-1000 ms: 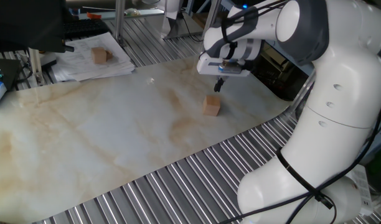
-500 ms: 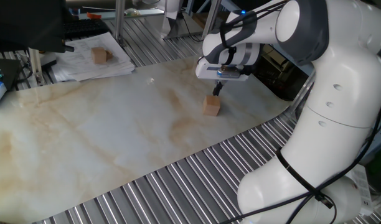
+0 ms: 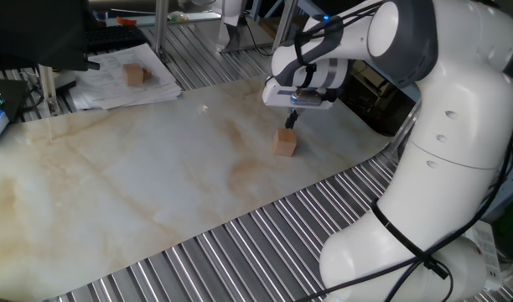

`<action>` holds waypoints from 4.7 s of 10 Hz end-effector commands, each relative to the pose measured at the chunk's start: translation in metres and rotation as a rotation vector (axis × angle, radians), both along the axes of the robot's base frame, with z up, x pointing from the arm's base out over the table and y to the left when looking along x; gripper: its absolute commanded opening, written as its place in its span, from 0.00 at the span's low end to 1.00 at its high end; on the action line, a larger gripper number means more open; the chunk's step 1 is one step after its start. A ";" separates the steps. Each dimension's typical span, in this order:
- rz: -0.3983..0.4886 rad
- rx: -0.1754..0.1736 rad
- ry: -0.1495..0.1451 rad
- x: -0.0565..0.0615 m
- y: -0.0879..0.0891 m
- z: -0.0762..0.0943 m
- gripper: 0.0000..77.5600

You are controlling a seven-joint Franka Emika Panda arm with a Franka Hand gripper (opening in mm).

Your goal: Pick up the small block on the left and move it to the right

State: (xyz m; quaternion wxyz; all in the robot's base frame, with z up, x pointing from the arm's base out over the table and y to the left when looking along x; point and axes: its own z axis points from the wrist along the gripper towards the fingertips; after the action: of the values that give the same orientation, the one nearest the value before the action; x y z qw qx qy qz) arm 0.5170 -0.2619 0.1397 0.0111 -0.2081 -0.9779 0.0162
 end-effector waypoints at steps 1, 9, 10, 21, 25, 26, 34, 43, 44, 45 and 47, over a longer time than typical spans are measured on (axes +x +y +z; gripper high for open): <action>-0.078 0.004 -0.051 0.000 0.000 0.001 0.00; -0.102 0.006 -0.038 -0.002 0.000 -0.001 1.00; -0.102 0.006 -0.038 -0.002 0.000 -0.001 1.00; -0.102 0.006 -0.038 -0.002 0.000 -0.001 1.00; -0.192 0.004 -0.049 -0.001 0.005 -0.013 1.00; -0.190 0.005 -0.052 -0.002 0.004 -0.016 1.00; -0.190 0.006 -0.056 -0.007 0.005 -0.026 1.00; -0.167 0.005 -0.065 -0.012 -0.004 -0.040 1.00; -0.169 0.005 -0.065 -0.012 -0.004 -0.040 1.00; -0.170 0.006 -0.065 -0.014 -0.004 -0.040 1.00; -0.168 0.008 -0.064 -0.014 -0.004 -0.041 1.00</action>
State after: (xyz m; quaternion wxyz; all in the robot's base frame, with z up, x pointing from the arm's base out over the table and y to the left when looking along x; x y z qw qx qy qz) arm 0.5018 -0.2648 0.0975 -0.0163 -0.2898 -0.9569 0.0047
